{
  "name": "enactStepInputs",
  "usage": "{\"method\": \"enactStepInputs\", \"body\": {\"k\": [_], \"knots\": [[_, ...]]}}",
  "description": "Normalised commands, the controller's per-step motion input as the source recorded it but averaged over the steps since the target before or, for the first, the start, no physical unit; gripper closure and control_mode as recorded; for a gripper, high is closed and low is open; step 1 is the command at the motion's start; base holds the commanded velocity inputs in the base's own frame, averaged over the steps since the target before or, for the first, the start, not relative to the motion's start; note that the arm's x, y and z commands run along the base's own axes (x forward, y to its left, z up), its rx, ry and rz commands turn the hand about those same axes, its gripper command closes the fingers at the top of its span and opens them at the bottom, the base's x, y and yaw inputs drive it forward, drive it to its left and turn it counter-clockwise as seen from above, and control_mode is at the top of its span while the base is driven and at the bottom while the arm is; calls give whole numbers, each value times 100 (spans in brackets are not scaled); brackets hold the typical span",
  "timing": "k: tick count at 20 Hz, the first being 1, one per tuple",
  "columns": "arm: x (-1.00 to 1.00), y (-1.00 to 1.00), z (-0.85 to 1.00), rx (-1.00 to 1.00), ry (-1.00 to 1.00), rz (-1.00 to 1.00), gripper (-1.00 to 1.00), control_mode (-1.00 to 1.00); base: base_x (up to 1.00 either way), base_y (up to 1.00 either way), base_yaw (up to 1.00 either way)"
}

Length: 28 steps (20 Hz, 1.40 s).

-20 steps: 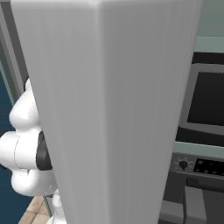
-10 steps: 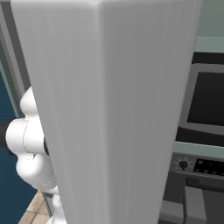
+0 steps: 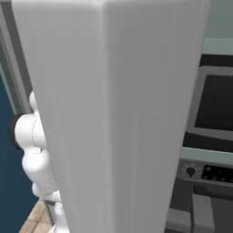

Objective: Move the lemon wedge and potato from the top shelf to the second highest shelf to make space. Then, place the pitcher from the counter on the cleared top shelf.

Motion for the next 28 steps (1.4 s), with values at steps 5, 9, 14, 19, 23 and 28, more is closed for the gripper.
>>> {"method": "enactStepInputs", "body": {"k": [5,9,14,19,23,28], "knots": [[6,0,-16,0,-1,0,100,-100,0,0,0],[-3,0,-22,0,1,0,100,-100,0,0,0],[-36,0,-52,0,-3,0,100,-100,0,0,0],[-87,0,-5,0,-11,0,100,-100,0,0,0],[-100,0,3,0,-4,0,100,-100,0,0,0],[-100,-2,13,-1,0,0,100,-100,0,0,0]]}}
